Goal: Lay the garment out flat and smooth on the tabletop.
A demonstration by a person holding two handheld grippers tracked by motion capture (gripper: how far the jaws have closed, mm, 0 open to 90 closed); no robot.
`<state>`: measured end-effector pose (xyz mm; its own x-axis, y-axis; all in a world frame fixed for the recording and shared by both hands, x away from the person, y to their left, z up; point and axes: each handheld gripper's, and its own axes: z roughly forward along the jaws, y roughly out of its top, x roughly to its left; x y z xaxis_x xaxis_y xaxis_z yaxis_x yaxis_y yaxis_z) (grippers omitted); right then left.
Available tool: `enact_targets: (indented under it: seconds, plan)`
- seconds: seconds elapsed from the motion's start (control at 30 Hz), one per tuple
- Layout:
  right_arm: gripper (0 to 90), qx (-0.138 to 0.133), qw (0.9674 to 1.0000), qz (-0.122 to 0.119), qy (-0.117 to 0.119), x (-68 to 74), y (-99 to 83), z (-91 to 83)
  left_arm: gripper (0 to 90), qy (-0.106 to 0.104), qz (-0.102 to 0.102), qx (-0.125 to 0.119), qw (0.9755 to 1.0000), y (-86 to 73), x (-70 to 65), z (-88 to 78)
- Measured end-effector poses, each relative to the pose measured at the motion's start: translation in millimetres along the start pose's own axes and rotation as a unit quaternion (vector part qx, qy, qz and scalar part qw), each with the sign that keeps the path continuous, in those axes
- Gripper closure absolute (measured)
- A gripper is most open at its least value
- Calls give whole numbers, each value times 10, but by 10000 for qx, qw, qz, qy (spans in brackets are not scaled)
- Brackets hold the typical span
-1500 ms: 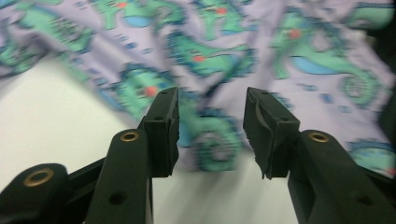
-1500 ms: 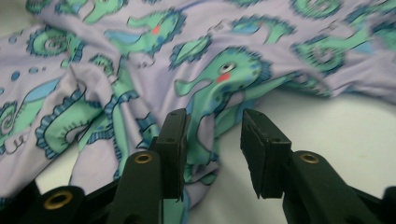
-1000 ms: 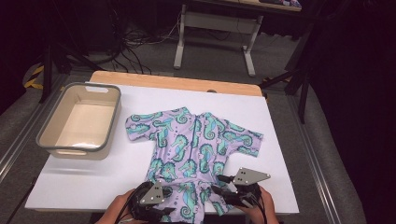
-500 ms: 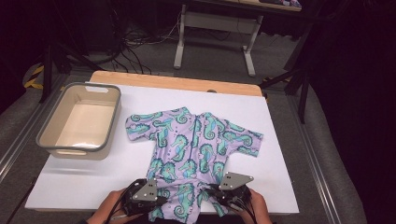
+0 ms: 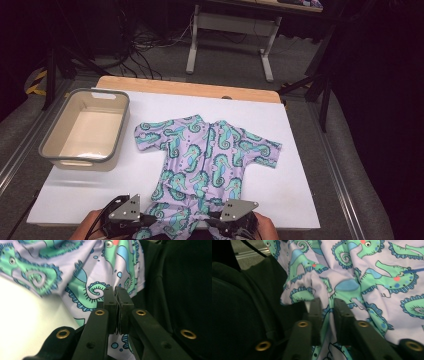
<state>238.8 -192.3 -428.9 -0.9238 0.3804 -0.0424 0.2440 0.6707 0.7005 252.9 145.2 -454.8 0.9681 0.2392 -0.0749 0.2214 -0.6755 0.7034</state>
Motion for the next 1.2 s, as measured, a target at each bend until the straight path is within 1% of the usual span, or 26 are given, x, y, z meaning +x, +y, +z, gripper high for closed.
enact_targets:
  seconds: [0.07, 0.13, 0.17, 0.2, 0.23, 0.27, 0.33, 0.37, 0.4, 0.43, 0.5, 0.57, 0.6, 0.63, 0.67, 0.7, 0.77, 0.83, 0.87, 0.93, 0.97, 1.0, 1.03, 1.1, 1.13, 1.2]
  plan:
    - [685, -93, 9999, 41, -88, -14, 0, -40, 878, -77, -14, 37, 10000, -34, -22, -5]
    - [622, -280, 9989, 206, -319, -76, -18, -116, 875, -69, -33, 112, 9999, -51, -52, -5]
    - [607, -346, 9981, 293, -420, -123, -37, -158, 873, -106, 5, 109, 9999, -54, -57, -3]
    - [607, -346, 9981, 293, -420, -123, -37, -158, 868, -106, 5, 109, 9999, -54, -57, -3]
    - [597, -406, 9971, 390, -517, -175, -64, -197, 868, -61, -34, 140, 9999, -62, -68, -17]
    - [572, -453, 9953, 530, -675, -242, -106, -242, 857, -70, -47, 52, 10000, -68, -66, -29]
    - [534, -471, 9918, 785, -890, -363, -194, -301, 782, 49, -132, -97, 9999, -74, -52, -71]
    - [506, -449, 9903, 853, -996, -405, -230, -319, 751, 107, -193, -207, 9995, -75, -45, -95]
    - [508, -426, 9888, 898, -1109, -442, -265, -330, 733, 160, -264, -317, 9990, -72, -31, -114]
    - [498, -391, 9878, 944, -1178, -475, -300, -334, 708, 277, -343, -408, 9982, -64, -13, -125]
    - [457, -348, 9862, 1037, -1241, -527, -355, -338, 591, 486, -540, -503, 9961, -38, 25, -100]
    - [442, -323, 9845, 1145, -1288, -575, -405, -346, 543, 681, -595, -462, 9948, -9, 59, -35]
    - [428, -306, 9836, 1244, -1269, -598, -430, -344, 519, 700, -657, -422, 9945, 7, 83, 6]
    - [418, -281, 9824, 1331, -1277, -617, -457, -341, 510, 726, -698, -357, 9943, 22, 111, 50]
    - [424, -260, 9814, 1408, -1281, -633, -485, -338, 498, 816, -737, -249, 9936, 34, 139, 88]
    - [424, -247, 9809, 1490, -1230, -644, -508, -331, 491, 850, -757, -221, 9933, 46, 169, 126]
    - [418, -193, 9809, 1521, -1194, -660, -540, -313, 485, 876, -790, -189, 9928, 67, 223, 175]
    - [419, -173, 9806, 1566, -1165, -688, -565, -287, 486, 977, -834, -135, 9916, 83, 267, 210]
    - [424, -187, 9808, 1593, -1113, -698, -572, -271, 498, 958, -864, -155, 9915, 89, 291, 214]
    - [464, -201, 9818, 1592, -1016, -709, -562, -223, 541, 1029, -893, -148, 9906, 102, 323, 218]
    - [506, -166, 9832, 1522, -992, -708, -544, -197, 564, 1061, -889, -153, 9903, 106, 331, 220]
    - [580, -169, 9846, 1435, -986, -705, -522, -182, 603, 1080, -857, -128, 9904, 109, 339, 216]
    - [624, -226, 9854, 1366, -988, -706, -501, -178, 631, 1072, -892, -119, 9902, 109, 349, 211]
    - [719, -318, 9855, 1306, -1036, -708, -456, -170, 674, 1109, -901, -109, 9897, 107, 357, 205]
    - [770, -346, 9863, 1211, -1069, -706, -432, -167, 688, 1113, -879, -102, 9898, 107, 357, 204]
    - [822, -454, 9863, 1114, -1128, -709, -381, -158, 712, 1078, -852, -97, 9905, 109, 359, 202]
